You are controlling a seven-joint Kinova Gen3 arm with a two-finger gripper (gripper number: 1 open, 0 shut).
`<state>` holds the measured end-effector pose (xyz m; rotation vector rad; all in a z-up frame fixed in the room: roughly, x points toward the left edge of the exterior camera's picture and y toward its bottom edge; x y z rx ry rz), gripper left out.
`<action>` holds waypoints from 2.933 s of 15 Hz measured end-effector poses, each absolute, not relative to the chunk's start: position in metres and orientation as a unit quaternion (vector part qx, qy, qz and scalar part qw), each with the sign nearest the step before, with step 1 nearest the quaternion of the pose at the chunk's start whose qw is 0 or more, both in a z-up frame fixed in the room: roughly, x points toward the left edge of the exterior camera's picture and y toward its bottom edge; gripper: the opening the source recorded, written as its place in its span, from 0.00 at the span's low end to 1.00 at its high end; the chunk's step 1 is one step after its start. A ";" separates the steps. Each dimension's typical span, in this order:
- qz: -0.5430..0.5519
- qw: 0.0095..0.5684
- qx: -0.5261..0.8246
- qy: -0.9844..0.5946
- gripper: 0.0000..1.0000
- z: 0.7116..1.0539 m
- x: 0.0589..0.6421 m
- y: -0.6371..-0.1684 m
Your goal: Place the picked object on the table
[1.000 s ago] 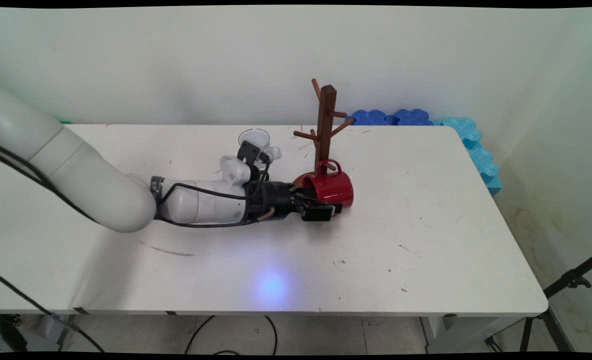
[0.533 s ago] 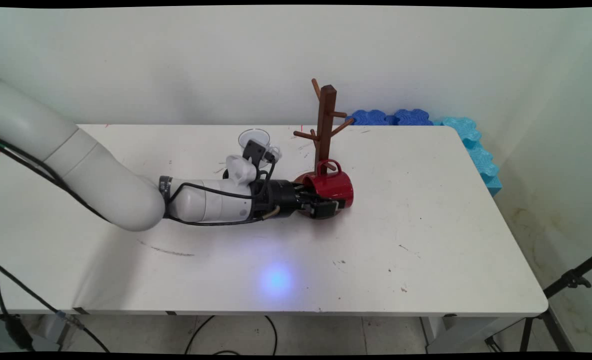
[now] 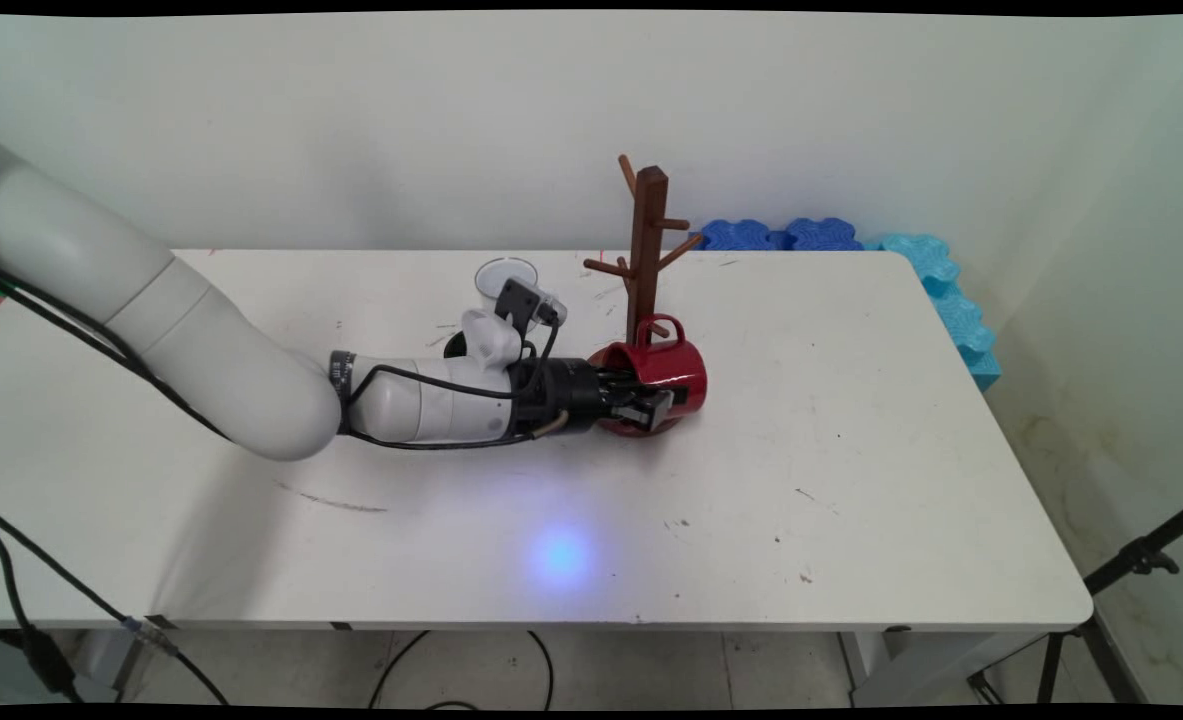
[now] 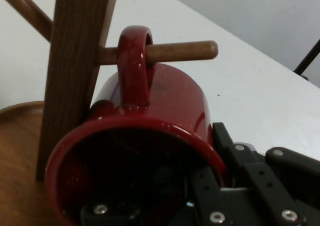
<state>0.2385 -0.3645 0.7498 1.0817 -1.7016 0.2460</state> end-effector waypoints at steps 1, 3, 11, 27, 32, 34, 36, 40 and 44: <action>0.103 0.528 0.452 -0.712 0.00 0.750 0.239 -0.365; 0.103 0.529 0.451 -0.712 0.00 0.750 0.238 -0.365; 0.096 0.536 0.444 -0.711 0.00 0.760 0.236 -0.358; 0.067 0.533 0.415 -0.734 0.00 0.817 0.234 -0.316; 0.073 0.501 0.408 -0.760 0.00 0.849 0.250 -0.315; 0.077 0.488 0.408 -0.767 0.00 0.858 0.258 -0.316; 0.082 0.475 0.408 -0.775 0.00 0.866 0.266 -0.317; 0.091 0.445 0.409 -0.792 0.00 0.880 0.281 -0.320; 0.077 0.413 0.377 -0.825 0.00 0.901 0.281 -0.322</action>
